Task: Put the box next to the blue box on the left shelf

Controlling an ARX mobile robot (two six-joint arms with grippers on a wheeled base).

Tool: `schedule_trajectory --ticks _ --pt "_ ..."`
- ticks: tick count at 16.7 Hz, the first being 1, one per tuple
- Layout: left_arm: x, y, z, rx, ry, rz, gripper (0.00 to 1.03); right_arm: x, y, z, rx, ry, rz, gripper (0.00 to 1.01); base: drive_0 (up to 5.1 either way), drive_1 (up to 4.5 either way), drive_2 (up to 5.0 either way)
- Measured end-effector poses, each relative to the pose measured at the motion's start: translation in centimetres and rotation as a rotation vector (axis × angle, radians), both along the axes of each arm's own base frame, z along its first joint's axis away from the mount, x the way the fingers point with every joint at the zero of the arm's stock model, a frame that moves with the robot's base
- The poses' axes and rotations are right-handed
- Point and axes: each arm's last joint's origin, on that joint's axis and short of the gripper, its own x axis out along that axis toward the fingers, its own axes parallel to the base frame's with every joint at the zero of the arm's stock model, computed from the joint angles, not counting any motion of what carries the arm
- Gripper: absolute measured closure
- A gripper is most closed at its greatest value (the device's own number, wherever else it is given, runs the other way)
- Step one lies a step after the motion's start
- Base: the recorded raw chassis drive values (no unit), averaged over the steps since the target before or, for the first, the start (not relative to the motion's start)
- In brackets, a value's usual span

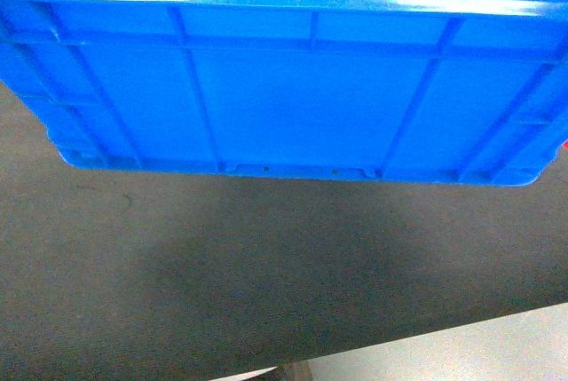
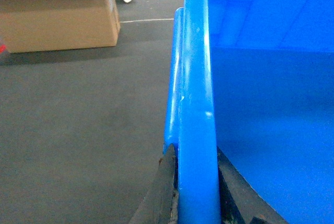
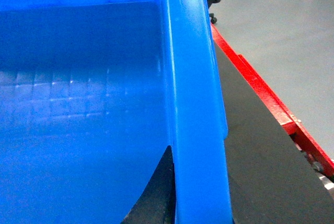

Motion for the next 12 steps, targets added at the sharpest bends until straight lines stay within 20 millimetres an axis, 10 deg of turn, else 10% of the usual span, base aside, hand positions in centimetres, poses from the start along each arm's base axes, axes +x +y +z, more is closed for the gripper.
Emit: schedule_trajectory --ticks 12 --pt "0.00 0.00 0.00 0.000 0.000 -0.001 0.93 0.00 0.00 0.00 -0.002 0.001 0.001 0.91 -0.4 -0.35 -0.4"
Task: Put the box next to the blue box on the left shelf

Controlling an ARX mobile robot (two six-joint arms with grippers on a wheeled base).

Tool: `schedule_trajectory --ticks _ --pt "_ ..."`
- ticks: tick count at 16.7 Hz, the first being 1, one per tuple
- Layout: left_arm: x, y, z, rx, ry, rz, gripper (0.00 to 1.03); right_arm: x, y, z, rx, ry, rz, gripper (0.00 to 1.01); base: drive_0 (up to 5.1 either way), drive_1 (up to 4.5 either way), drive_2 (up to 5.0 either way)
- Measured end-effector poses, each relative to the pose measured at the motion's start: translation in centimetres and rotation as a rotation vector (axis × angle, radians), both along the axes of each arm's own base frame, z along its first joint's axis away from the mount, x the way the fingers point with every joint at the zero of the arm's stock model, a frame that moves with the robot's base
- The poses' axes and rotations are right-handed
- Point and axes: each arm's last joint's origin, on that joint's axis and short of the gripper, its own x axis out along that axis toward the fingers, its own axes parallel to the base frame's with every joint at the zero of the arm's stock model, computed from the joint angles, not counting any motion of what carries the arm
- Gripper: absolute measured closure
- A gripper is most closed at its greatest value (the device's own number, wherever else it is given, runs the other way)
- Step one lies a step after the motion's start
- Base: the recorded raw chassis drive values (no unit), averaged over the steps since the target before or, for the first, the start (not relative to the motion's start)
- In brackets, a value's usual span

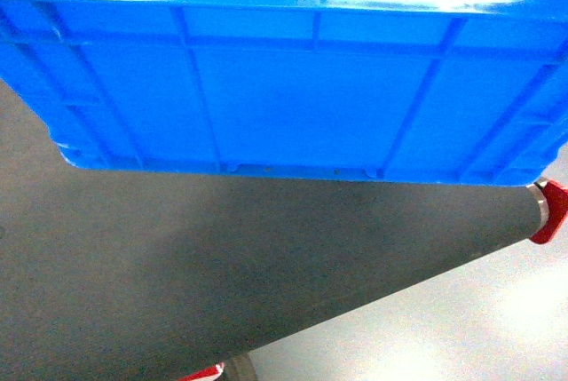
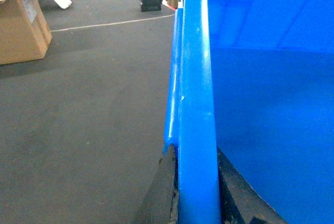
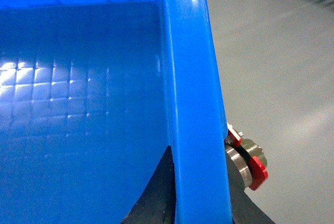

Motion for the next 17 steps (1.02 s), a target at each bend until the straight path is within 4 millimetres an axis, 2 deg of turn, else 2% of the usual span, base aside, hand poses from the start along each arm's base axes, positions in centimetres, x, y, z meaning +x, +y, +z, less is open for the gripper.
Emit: schedule_trajectory --ticks 17 --pt "0.00 0.00 0.00 0.000 0.000 0.000 0.93 0.00 -0.01 0.00 0.000 0.000 -0.001 0.91 -1.4 -1.41 -1.4"
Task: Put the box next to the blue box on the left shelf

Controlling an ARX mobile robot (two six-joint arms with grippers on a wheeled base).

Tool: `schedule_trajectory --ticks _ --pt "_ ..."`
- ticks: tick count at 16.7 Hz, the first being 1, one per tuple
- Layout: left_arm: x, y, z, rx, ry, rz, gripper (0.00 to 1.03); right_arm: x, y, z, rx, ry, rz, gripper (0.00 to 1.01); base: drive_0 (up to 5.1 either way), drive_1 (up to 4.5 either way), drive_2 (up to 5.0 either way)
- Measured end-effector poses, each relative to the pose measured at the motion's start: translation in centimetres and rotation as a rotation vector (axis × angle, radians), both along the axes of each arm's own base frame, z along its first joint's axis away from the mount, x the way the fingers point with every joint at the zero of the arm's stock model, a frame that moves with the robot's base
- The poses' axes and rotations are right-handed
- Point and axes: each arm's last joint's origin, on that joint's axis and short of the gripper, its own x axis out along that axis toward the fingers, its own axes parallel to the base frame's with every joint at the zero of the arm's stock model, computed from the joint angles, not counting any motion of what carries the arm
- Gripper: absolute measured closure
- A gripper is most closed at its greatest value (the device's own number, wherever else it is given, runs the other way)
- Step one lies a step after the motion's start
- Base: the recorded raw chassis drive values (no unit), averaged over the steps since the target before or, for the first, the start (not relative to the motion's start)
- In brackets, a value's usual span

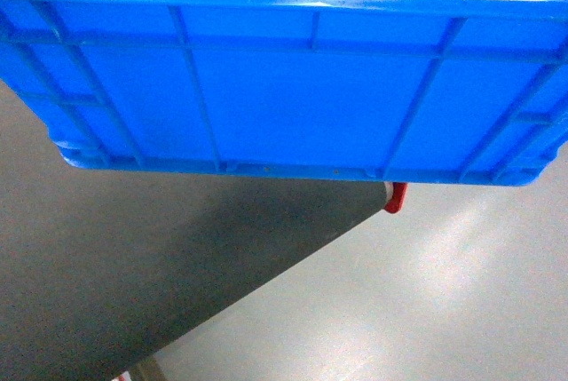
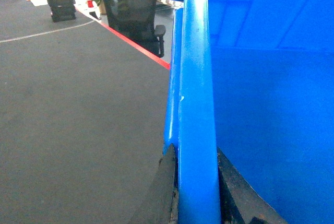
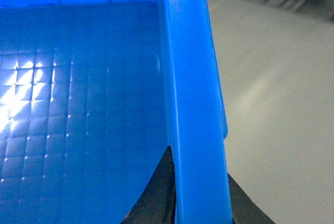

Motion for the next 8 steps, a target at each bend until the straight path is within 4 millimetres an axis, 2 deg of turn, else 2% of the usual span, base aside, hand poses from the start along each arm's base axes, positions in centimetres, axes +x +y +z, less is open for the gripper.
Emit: schedule_trajectory --ticks 8 --pt "0.00 0.00 0.00 0.000 0.000 0.000 0.93 0.00 0.00 0.01 0.000 -0.001 0.000 0.91 -1.4 -1.41 -1.4"
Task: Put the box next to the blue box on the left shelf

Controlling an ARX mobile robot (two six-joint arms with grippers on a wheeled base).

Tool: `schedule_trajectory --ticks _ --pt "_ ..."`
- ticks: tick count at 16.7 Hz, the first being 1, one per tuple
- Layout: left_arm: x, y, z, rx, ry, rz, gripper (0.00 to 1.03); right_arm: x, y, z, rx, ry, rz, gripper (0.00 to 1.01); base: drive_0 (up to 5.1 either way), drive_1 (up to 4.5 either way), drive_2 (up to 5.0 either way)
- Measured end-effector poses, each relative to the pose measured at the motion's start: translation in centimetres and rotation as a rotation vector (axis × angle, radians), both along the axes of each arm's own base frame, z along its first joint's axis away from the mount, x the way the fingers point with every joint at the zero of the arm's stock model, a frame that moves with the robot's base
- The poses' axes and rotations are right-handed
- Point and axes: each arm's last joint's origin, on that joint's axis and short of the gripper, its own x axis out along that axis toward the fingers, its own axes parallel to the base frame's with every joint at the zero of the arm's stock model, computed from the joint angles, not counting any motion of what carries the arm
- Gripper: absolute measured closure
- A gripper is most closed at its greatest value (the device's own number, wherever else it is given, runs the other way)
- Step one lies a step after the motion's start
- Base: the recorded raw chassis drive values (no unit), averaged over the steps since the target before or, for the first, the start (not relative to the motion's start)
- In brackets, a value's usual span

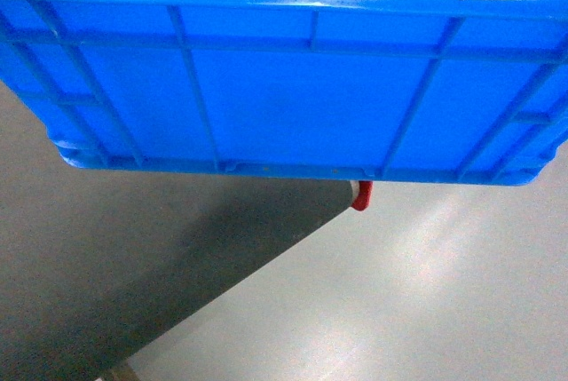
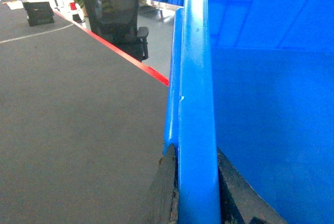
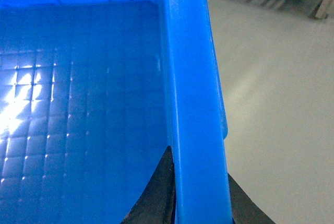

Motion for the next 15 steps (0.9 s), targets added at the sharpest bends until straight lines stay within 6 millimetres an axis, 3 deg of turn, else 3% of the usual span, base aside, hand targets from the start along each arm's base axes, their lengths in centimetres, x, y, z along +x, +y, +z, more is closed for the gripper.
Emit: schedule_trajectory --ticks 15 --pt "0.00 0.00 0.00 0.000 0.000 0.000 0.93 0.00 0.00 -0.01 -0.001 0.001 0.000 0.91 -1.5 -1.46 -1.5"
